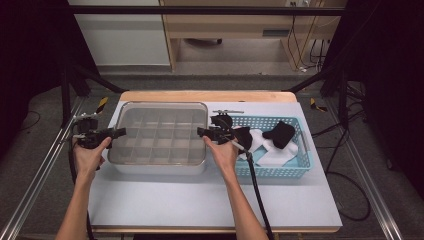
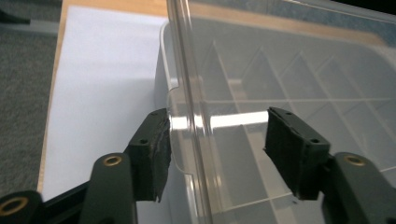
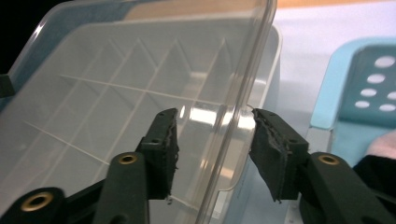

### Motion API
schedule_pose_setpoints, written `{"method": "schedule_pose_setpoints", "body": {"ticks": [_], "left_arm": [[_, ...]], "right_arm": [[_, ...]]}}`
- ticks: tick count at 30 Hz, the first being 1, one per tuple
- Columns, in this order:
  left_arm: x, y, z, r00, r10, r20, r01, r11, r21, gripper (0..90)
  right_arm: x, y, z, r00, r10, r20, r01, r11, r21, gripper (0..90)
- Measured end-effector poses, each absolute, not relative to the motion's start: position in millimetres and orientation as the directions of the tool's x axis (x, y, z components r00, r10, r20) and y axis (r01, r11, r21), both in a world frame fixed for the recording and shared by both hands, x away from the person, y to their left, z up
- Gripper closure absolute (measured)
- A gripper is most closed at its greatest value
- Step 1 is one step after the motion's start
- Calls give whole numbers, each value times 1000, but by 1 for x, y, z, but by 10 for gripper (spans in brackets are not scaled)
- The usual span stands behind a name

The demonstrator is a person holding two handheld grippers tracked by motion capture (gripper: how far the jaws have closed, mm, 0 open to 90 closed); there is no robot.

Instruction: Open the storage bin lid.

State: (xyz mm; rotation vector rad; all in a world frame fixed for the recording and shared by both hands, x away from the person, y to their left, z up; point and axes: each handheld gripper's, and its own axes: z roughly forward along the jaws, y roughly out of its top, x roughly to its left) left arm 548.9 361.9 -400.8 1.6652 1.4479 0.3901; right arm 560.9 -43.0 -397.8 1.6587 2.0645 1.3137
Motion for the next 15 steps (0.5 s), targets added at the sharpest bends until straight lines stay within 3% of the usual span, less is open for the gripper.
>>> {"method": "schedule_pose_setpoints", "body": {"ticks": [15], "left_arm": [[530, 370, -379, 290, 909, -301, 570, 89, 817, 546]], "right_arm": [[543, -56, -377, -419, 824, 382, 621, -46, 782, 654]]}}
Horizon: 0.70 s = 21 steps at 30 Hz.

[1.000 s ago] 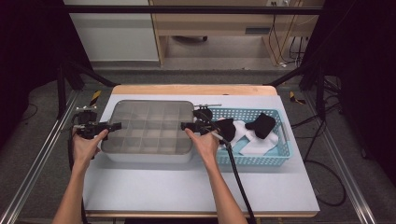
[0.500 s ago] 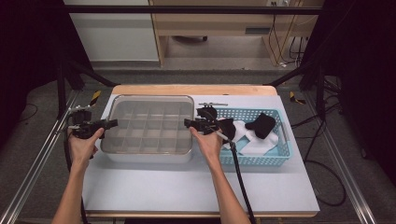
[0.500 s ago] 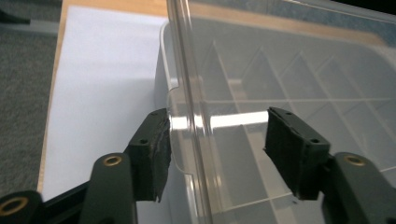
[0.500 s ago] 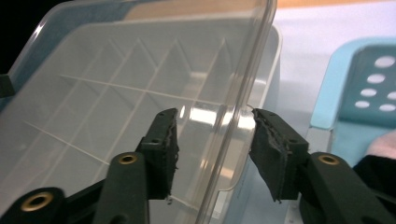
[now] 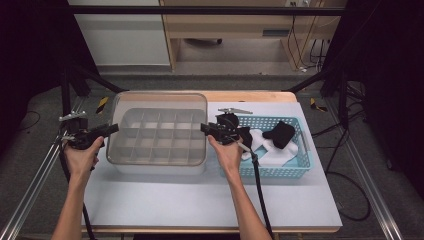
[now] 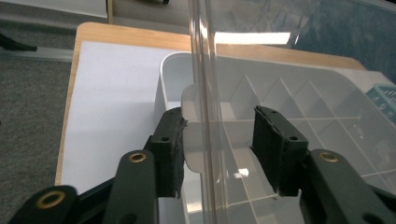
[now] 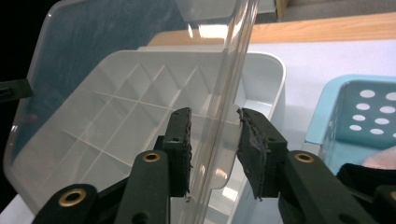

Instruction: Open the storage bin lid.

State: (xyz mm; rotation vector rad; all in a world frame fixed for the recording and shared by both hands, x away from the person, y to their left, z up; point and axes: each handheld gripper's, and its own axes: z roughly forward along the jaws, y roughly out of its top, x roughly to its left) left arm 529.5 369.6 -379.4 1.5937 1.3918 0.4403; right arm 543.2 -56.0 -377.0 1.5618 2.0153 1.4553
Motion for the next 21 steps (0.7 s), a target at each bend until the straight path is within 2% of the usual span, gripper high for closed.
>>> {"method": "schedule_pose_setpoints", "body": {"ticks": [10, 21], "left_arm": [[508, 371, -363, 318, 907, -275, 512, 79, 855, 608], [488, 368, -348, 341, 909, -240, 475, 53, 878, 642]], "right_arm": [[529, -65, -365, -447, 799, 402, 583, -81, 809, 725], [516, -73, -354, -463, 779, 423, 571, -103, 814, 748]]}}
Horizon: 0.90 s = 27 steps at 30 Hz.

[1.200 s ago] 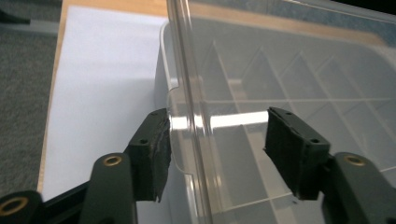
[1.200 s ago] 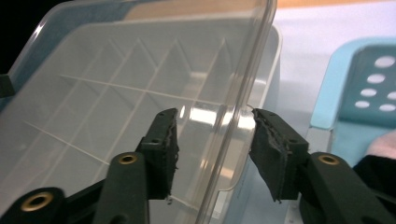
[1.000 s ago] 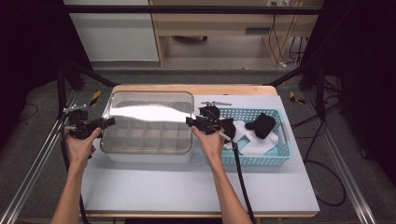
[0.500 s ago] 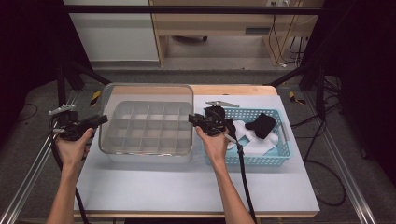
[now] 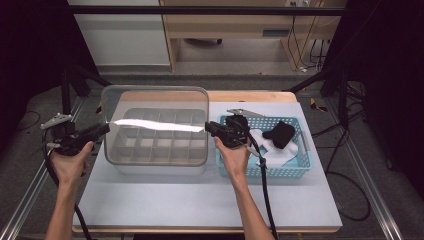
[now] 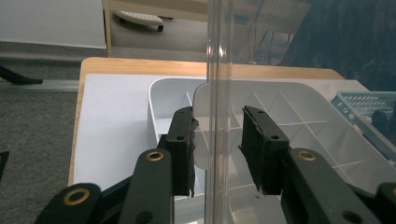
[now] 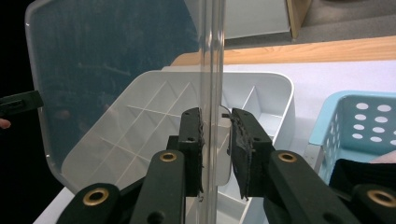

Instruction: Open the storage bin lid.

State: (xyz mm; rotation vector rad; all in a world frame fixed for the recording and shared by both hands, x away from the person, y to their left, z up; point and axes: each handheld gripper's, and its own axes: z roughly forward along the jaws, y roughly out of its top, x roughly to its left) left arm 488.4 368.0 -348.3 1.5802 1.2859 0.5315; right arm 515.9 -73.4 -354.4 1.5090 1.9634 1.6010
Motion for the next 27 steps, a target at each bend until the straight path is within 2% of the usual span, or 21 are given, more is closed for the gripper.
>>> {"method": "schedule_pose_setpoints", "body": {"ticks": [16, 27], "left_arm": [[459, 356, -328, 380, 904, -198, 414, 25, 910, 659], [435, 351, -325, 397, 898, -192, 396, 22, 918, 657]], "right_arm": [[488, -89, -334, -503, 768, 396, 521, -96, 848, 750], [451, -99, -321, -545, 765, 343, 468, -61, 881, 756]]}}
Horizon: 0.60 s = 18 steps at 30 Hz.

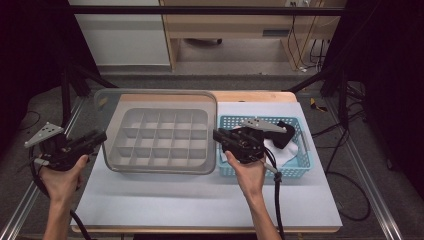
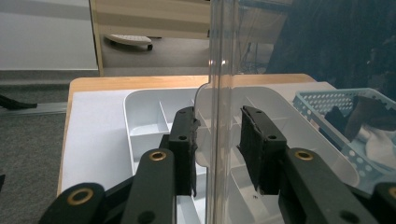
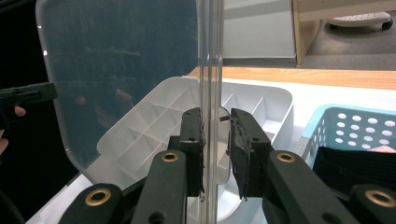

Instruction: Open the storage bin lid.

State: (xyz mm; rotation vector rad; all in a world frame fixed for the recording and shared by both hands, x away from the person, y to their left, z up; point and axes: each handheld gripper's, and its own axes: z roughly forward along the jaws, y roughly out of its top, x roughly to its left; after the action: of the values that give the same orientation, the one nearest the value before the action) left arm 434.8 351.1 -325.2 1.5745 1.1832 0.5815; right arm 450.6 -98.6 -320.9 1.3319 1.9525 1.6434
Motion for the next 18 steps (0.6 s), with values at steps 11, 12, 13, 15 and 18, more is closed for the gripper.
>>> {"method": "schedule_pose_setpoints", "body": {"ticks": [11, 12, 13, 15, 18], "left_arm": [[407, 349, -327, 400, 898, -183, 395, 11, 919, 657], [406, 349, -328, 400, 898, -182, 397, 9, 918, 657], [402, 350, -331, 396, 900, -185, 405, 10, 914, 656], [398, 350, -334, 394, 900, -187, 412, 9, 911, 656], [393, 351, -336, 394, 900, -188, 414, 9, 910, 656]], "right_arm": [[424, -103, -324, -571, 751, 332, 458, -45, 888, 759], [424, -103, -324, -571, 751, 332, 458, -45, 888, 759], [421, -102, -326, -573, 750, 331, 461, -40, 887, 759], [418, -102, -328, -575, 749, 330, 463, -35, 886, 759], [412, -102, -332, -579, 745, 331, 468, -28, 883, 760]]}}
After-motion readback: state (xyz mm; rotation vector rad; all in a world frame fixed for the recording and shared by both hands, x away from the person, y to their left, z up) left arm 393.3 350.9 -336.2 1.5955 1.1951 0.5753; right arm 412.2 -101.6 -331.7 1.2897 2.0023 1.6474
